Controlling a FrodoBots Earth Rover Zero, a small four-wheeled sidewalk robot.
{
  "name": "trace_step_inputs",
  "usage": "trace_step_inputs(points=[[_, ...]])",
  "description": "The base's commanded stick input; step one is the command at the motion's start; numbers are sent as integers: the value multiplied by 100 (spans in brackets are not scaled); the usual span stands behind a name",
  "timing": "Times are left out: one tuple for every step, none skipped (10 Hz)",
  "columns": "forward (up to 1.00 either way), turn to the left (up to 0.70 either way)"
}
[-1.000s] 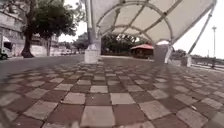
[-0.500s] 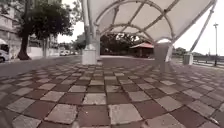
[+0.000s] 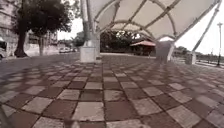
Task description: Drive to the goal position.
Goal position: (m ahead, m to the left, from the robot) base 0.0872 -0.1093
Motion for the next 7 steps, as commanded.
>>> trace_step_inputs(points=[[70,0],[70,0],[70,0],[70,0],[70,0],[70,0],[70,0]])
